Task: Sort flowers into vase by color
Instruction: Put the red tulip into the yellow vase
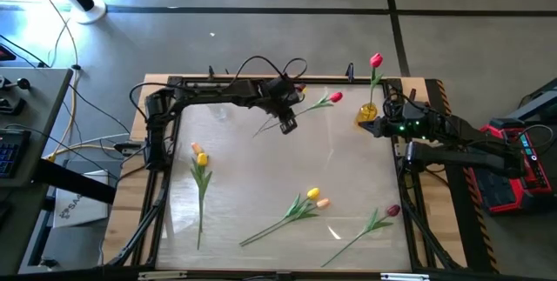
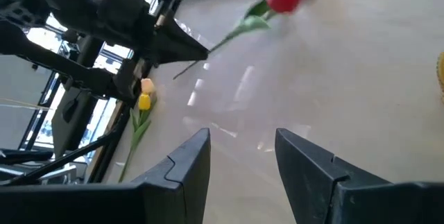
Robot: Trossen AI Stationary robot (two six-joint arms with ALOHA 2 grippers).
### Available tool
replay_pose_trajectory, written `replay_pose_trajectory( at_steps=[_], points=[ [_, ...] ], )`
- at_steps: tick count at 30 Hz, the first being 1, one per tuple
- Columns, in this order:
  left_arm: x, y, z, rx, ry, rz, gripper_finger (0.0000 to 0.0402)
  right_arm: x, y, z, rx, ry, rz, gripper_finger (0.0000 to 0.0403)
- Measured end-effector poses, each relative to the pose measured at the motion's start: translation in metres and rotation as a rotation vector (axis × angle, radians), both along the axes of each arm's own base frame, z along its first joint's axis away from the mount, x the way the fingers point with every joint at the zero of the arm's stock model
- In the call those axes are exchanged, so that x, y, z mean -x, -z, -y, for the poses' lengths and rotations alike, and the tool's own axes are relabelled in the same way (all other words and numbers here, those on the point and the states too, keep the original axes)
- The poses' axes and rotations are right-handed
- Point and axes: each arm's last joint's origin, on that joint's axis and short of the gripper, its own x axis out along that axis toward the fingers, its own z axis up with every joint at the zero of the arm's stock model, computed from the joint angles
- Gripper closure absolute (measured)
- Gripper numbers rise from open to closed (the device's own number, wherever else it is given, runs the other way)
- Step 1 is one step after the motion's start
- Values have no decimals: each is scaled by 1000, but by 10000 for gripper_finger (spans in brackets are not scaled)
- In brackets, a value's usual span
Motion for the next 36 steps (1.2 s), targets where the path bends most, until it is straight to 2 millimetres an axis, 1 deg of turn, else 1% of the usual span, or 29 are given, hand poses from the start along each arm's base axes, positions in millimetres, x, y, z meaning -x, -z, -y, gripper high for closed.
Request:
replay_pose_trajectory(
  at_steps=[2,4,11,14,17,22,26,30,33,36],
  points=[
    [-1,7,0,37,12,25,401,0,0,0,-1,-1,0,251],
    [-3,10,0,88,24,81,401,0,0,0,-5,-8,2,251],
    [-12,1,7,85,33,215,401,0,0,-1,-25,-15,8,251],
    [-12,-16,3,92,26,319,401,-1,-1,-1,-15,-23,17,251],
    [-8,-40,-1,73,37,428,401,-3,-6,0,27,-47,69,251],
    [6,-79,-1,10,76,550,401,-10,-25,0,151,-124,243,251],
    [16,-108,4,-16,138,667,401,-13,-41,0,263,-171,382,251],
    [23,-129,10,-21,195,766,401,-15,-51,-1,351,-203,462,251],
    [27,-140,13,-10,231,821,401,-19,-55,-2,377,-229,506,250],
    [34,-154,21,-41,270,893,401,-24,-65,-6,409,-256,612,240]
  ],
)
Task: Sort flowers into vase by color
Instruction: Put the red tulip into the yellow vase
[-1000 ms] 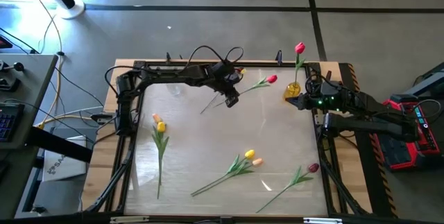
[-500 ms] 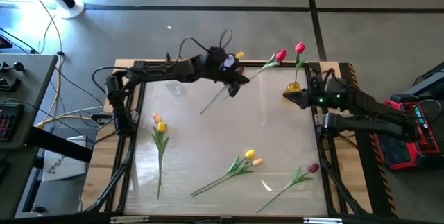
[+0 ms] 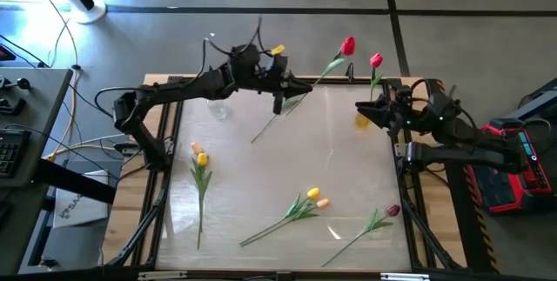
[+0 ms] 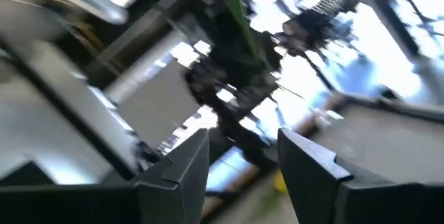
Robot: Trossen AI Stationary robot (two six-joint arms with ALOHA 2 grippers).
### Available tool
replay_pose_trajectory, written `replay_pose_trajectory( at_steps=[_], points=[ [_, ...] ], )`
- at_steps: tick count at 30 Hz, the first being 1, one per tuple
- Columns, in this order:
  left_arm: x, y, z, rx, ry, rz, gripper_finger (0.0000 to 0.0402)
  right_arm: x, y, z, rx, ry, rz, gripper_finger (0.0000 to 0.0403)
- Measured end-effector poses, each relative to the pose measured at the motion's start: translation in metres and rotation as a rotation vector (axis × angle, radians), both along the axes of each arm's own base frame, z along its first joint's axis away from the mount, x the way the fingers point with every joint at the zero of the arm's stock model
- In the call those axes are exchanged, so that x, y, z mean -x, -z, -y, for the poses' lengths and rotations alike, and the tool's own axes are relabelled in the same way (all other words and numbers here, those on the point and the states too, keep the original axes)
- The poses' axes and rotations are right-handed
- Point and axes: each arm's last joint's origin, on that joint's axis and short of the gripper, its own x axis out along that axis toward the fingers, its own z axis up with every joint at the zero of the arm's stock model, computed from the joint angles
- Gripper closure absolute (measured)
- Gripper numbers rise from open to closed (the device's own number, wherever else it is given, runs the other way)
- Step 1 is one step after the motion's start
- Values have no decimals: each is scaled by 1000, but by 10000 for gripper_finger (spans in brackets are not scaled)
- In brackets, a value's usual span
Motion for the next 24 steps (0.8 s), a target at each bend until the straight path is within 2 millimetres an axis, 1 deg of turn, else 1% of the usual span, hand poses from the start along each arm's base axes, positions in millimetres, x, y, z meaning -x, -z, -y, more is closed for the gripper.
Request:
replay_pose_trajectory(
  at_steps=[3,5,6,8,11,13,15,18,20,24],
  points=[
    [17,-18,11,-38,17,112,401,-4,-13,-6,55,-57,141,221],
    [31,-28,17,-46,20,141,401,-6,-19,-9,90,-78,206,208],
    [38,-29,19,-44,14,138,401,-7,-21,-10,96,-78,223,202],
    [50,-28,22,-58,-30,106,401,-13,-19,-11,85,-70,213,192],
    [59,-29,35,-89,-61,76,401,-27,-11,-9,92,-52,143,186],
    [63,-34,43,-104,-52,87,401,-38,-6,-8,101,-39,99,185],
    [63,-36,49,-105,-43,96,401,-47,-11,-7,137,-24,77,185],
    [58,-31,55,-99,-66,76,401,-60,-28,-5,216,-5,54,185],
    [54,-28,57,-96,-61,61,401,-70,-40,-4,279,5,4,185],
    [54,-29,60,-98,-52,73,401,-89,-70,-1,395,20,-77,185]
  ],
)
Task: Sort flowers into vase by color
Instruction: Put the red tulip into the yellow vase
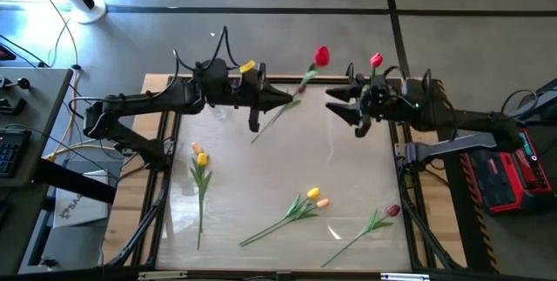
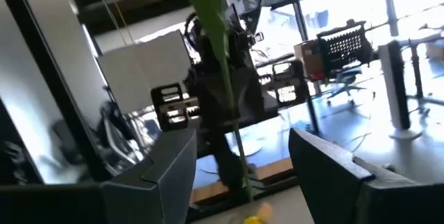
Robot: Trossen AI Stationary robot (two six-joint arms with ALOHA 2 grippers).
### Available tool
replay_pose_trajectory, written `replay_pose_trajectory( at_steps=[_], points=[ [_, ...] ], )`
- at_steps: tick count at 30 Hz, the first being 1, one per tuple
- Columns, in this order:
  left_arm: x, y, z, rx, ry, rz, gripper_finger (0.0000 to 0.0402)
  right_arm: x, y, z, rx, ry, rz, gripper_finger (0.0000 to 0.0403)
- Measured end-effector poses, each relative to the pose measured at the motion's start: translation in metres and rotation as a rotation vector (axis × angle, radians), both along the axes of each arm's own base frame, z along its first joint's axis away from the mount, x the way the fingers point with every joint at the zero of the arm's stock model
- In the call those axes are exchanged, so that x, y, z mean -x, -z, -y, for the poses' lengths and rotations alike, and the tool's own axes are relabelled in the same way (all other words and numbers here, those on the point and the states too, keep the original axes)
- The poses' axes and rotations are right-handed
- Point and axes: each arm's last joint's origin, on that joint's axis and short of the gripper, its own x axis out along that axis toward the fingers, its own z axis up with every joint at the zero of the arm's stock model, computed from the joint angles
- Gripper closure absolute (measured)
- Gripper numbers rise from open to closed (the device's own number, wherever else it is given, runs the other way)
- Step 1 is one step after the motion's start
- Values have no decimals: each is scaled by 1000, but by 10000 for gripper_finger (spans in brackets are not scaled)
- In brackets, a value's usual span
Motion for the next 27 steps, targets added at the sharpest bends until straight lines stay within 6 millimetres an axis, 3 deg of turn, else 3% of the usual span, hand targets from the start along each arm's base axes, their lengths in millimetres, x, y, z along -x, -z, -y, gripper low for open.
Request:
replay_pose_trajectory(
  at_steps=[7,17,22,27],
  points=[
    [0,1,-1,-1,-4,-3,401,-29,-46,6,29,20,-71,185],
    [0,1,-1,-9,-2,-4,401,-65,-74,13,-10,-35,-120,196],
    [0,0,-1,-8,-2,-4,401,-75,-74,15,-25,-8,-200,232],
    [1,0,-1,-9,-2,-2,401,-76,-75,16,-48,0,-202,308]
  ],
)
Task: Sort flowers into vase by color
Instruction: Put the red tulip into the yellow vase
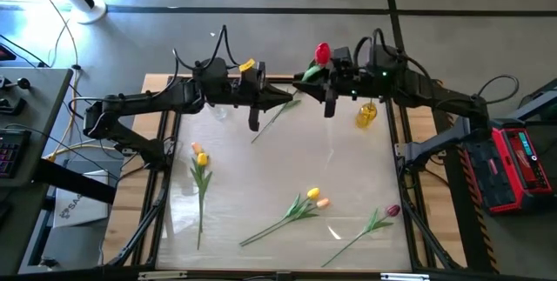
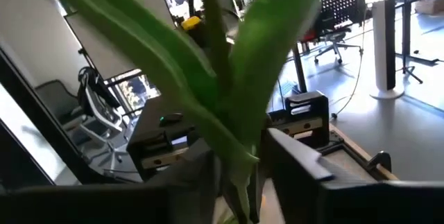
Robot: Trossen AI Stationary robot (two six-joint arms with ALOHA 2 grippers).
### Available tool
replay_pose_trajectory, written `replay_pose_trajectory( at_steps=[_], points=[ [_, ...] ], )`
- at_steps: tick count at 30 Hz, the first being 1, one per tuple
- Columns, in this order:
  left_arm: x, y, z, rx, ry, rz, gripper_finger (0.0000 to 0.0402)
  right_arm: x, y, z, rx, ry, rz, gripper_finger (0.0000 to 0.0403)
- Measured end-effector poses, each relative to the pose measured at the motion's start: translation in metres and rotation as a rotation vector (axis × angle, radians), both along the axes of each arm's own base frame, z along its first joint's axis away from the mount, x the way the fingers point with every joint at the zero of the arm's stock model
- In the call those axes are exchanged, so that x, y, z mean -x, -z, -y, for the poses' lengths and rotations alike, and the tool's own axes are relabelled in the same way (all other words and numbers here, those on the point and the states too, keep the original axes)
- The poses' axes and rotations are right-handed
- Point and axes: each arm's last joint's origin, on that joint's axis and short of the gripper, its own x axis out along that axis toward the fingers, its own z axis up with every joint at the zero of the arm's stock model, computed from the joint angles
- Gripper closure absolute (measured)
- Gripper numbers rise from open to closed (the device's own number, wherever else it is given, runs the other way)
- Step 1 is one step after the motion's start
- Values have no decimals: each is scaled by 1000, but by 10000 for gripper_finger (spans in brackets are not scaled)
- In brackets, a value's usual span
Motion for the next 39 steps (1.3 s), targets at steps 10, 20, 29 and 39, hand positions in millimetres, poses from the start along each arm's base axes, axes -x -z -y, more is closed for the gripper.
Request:
replay_pose_trajectory(
  at_steps=[10,20,29,39],
  points=[
    [0,0,0,0,1,0,367,1,0,0,1,17,-6,395],
    [5,-3,0,6,2,-6,261,1,2,1,19,51,-32,400],
    [30,-16,-1,-14,-28,-26,239,19,2,1,26,126,-97,402],
    [30,-15,1,36,-19,-31,238,81,-14,-5,29,218,-136,403]
  ],
)
